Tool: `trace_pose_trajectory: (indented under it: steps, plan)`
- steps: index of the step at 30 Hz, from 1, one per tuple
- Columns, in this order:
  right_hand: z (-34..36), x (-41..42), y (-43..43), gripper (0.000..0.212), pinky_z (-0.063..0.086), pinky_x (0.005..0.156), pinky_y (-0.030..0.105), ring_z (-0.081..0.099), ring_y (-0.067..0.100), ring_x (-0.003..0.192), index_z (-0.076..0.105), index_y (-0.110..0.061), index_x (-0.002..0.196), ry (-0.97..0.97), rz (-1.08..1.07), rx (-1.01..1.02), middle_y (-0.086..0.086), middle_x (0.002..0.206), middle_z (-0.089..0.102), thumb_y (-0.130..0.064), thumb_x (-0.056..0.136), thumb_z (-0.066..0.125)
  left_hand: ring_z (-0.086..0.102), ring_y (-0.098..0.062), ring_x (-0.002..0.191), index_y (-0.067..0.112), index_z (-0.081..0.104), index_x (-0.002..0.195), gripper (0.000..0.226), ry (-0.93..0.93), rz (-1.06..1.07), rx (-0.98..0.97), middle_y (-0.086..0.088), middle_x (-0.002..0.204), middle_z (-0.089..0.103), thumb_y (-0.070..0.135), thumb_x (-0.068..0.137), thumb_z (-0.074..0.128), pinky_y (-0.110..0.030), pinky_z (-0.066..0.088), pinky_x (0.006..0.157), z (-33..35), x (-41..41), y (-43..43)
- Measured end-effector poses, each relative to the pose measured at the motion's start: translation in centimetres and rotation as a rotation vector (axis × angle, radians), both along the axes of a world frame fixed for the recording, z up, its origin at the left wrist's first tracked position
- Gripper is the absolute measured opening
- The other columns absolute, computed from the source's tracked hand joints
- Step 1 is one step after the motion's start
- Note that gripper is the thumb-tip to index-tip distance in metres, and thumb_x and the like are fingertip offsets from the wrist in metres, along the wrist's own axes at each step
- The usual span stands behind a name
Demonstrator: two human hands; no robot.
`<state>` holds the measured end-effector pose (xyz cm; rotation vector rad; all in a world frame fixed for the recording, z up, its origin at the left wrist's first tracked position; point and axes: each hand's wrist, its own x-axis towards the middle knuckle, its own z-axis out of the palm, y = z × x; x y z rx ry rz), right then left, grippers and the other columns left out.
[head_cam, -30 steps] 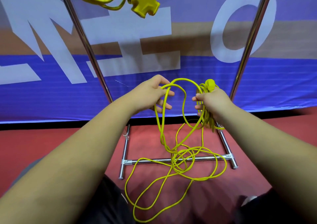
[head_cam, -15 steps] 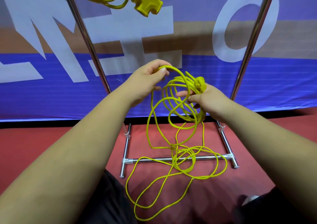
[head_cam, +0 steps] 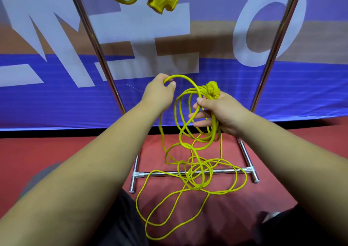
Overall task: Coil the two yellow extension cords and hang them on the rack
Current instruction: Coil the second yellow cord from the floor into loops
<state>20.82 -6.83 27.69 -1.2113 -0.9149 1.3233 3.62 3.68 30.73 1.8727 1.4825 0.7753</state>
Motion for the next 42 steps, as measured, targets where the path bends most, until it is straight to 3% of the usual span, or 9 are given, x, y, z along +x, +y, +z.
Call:
trace_pose_trajectory:
  steps: [4,8,12,16,22,27,31,36,42]
  plan:
    - [0.0,0.1,0.4,0.012,0.065,0.066,0.044,0.08,0.04,0.09,0.056,-0.009,0.119,0.14,-0.135,-0.048,0.013,0.094,0.07,-0.007,0.107,0.058,0.049,-0.04,0.124,0.003,0.039,0.136,0.048,0.524,0.136,0.005,-0.017,0.14,0.038,0.015,0.095,0.06,-0.042,0.043,0.086,-1.1,0.8,-1.4]
    - [0.2,0.9,0.8,0.011,0.064,0.061,0.039,0.081,0.038,0.085,0.056,-0.01,0.115,0.202,-0.258,-0.078,0.015,0.099,0.074,-0.004,0.106,0.056,0.067,-0.025,0.105,0.012,0.071,0.116,0.029,0.667,-0.484,-0.153,-0.007,0.116,0.071,0.01,0.091,0.056,-0.037,0.055,0.09,-2.4,0.8,-2.4]
    - [0.3,1.3,1.0,0.007,0.062,0.056,0.032,0.082,0.032,0.086,0.055,-0.013,0.112,0.2,-0.339,-0.104,0.011,0.104,0.078,-0.007,0.107,0.056,0.062,0.003,0.074,0.023,0.074,0.114,0.028,0.49,-0.751,-0.453,0.012,0.093,0.073,0.009,0.093,0.066,-0.016,0.048,0.074,-3.7,-0.3,-2.0]
    - [0.5,2.4,1.1,0.018,0.059,0.053,0.029,0.082,0.028,0.088,0.056,-0.013,0.127,0.176,-0.349,-0.102,0.005,0.115,0.079,-0.015,0.109,0.055,0.065,-0.015,0.084,0.01,0.071,0.102,0.011,0.241,-0.696,-0.476,0.0,0.089,0.07,0.005,0.098,0.064,-0.035,0.051,0.083,-4.2,-1.4,-0.5]
    - [-0.7,4.2,1.5,0.015,0.029,0.046,0.021,0.033,0.013,0.043,0.047,-0.022,0.095,-0.184,-0.377,-0.13,0.006,0.085,0.073,-0.014,0.106,0.054,0.053,-0.014,0.065,0.018,0.073,0.104,0.017,-0.062,-0.268,-0.333,-0.002,0.083,0.059,0.016,0.104,0.057,-0.037,0.058,0.065,-1.9,-1.9,1.4]
    - [-0.8,4.4,0.9,0.019,0.033,0.046,0.027,0.037,0.022,0.038,0.052,-0.014,0.074,-0.582,-0.301,-0.15,0.003,0.048,0.053,-0.008,0.092,0.055,0.054,-0.015,0.059,0.018,0.065,0.103,0.018,-0.278,0.053,-0.299,-0.002,0.083,0.059,0.018,0.106,0.048,-0.026,0.054,0.052,-1.3,-2.4,3.1]
    - [-1.1,4.3,0.5,0.012,0.033,0.05,0.029,0.053,0.019,0.049,0.057,-0.014,0.077,-0.962,-0.192,-0.208,-0.004,0.042,0.055,-0.008,0.088,0.058,0.055,-0.01,0.048,0.015,0.058,0.097,0.018,-0.622,0.326,-0.368,0.0,0.074,0.056,0.016,0.105,0.042,-0.022,0.054,0.049,-0.7,-3.4,5.2]
    - [-2.1,4.5,0.2,0.021,0.036,0.061,0.038,0.062,0.044,0.088,0.047,-0.015,0.076,-1.205,-0.123,-0.205,0.008,0.071,0.057,-0.008,0.095,0.052,0.058,-0.019,0.052,0.006,0.063,0.102,0.031,-1.217,0.692,-0.353,-0.008,0.058,0.057,0.006,0.103,0.033,-0.038,0.064,0.063,1.1,-6.5,7.6]
    - [-3.1,6.1,0.5,0.015,0.034,0.052,0.031,0.056,0.037,0.071,0.056,-0.01,0.079,-1.078,-0.24,-0.31,0.013,0.073,0.062,-0.008,0.093,0.052,0.061,-0.017,0.061,0.012,0.061,0.089,0.038,-1.038,0.637,-0.442,-0.001,0.079,0.063,0.012,0.105,0.027,-0.04,0.057,0.082,-0.4,-6.5,7.4]
